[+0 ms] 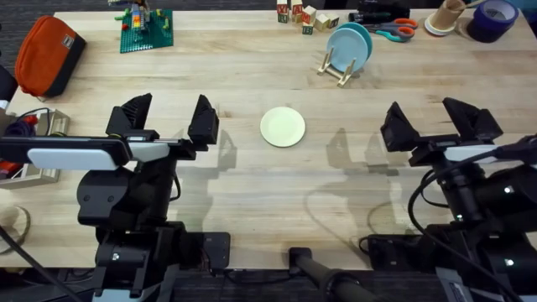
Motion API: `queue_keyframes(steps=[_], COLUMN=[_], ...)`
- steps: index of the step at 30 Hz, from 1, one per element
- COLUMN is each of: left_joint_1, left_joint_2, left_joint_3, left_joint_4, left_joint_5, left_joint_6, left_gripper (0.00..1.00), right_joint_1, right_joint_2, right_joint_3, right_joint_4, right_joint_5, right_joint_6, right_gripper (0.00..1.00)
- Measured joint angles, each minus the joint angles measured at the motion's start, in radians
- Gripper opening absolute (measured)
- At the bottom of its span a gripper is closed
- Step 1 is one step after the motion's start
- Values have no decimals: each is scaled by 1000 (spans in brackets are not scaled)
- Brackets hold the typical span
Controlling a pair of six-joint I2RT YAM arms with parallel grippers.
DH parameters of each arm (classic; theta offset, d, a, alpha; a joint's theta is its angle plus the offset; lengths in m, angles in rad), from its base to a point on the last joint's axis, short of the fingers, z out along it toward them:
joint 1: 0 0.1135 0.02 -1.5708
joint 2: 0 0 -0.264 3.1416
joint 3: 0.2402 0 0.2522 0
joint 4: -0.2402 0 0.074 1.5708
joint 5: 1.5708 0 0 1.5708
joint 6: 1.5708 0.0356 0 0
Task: Pick up the plates from the table one by one and place each into a slot on the dish rack.
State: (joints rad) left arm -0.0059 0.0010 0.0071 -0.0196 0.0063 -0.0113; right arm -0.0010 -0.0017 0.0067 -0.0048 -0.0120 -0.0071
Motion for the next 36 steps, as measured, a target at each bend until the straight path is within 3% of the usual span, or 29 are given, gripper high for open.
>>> queue_keyframes(steps=[18, 23, 29, 33, 36], left_joint_1=[0, 0, 0, 0, 0], left_joint_2=[0, 2, 131, 276, 413], left_joint_3=[0, 7, 139, 316, 480], left_joint_4=[0, -33, -106, -190, -331], left_joint_5=[-20, -29, -28, -7, 23], left_joint_6=[-1, -37, -139, -171, -182], left_gripper=[993, 993, 993, 993, 993], right_joint_1=[1, 0, 0, 1, 0], right_joint_2=[1, 6, 126, 270, 413], right_joint_3=[5, 62, 257, 446, 613], right_joint_4=[-25, -123, -282, -411, -527], right_joint_5=[2, 0, -3, -4, -9], right_joint_6=[-31, -39, -44, -45, -45], right_gripper=[995, 993, 993, 994, 994])
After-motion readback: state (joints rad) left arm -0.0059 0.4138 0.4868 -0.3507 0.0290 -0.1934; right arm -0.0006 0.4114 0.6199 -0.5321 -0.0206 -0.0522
